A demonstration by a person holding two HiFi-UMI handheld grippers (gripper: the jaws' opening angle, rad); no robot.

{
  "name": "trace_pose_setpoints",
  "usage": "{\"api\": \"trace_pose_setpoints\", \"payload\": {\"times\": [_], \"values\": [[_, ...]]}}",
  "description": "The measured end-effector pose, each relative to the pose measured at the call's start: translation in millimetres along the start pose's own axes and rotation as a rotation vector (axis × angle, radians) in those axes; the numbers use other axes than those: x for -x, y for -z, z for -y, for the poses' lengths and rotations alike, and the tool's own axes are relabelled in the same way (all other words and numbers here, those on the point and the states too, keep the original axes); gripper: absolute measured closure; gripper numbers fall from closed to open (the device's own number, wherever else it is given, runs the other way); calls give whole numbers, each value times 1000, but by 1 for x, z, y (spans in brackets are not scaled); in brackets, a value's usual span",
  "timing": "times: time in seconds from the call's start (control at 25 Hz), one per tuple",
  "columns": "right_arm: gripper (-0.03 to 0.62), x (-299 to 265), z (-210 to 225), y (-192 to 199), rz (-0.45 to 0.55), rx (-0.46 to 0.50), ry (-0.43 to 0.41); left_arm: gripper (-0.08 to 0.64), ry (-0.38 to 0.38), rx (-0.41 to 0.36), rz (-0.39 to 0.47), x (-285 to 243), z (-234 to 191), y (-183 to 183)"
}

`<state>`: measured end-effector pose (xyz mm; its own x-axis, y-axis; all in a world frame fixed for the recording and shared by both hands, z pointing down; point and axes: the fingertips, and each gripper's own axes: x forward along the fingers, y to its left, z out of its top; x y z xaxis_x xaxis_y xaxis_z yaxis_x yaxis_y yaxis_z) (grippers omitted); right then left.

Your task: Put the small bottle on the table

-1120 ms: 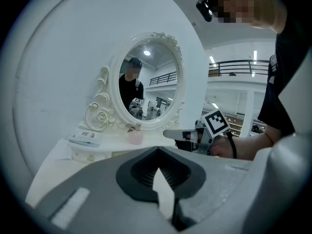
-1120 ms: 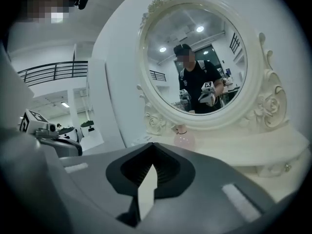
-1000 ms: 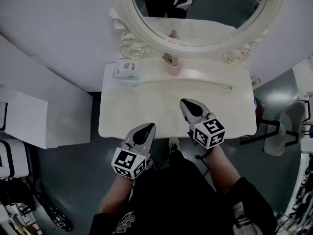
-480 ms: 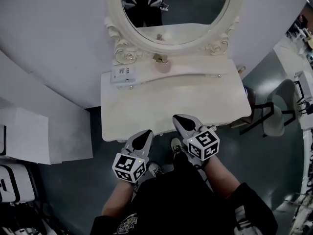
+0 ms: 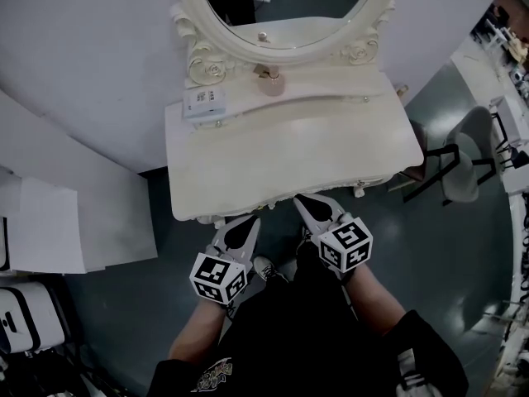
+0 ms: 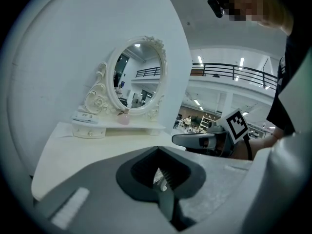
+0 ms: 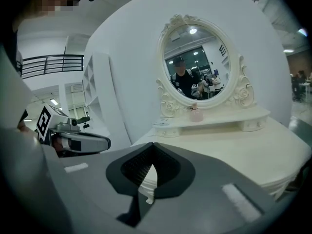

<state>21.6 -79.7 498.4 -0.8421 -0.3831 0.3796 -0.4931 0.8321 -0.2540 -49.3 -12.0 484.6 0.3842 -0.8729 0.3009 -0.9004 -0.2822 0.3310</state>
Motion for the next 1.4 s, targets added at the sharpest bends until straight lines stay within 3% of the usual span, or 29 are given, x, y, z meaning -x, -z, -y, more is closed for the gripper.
{"api": "trace_pose_setpoints", "payload": {"times": [0.44, 1.4], "values": [[563, 25, -17, -13, 0, 67, -55, 560, -24, -18, 53, 11, 28, -12], [565, 128, 10, 27, -30, 112, -263, 560, -224, 14, 100, -8, 142, 21]]}}
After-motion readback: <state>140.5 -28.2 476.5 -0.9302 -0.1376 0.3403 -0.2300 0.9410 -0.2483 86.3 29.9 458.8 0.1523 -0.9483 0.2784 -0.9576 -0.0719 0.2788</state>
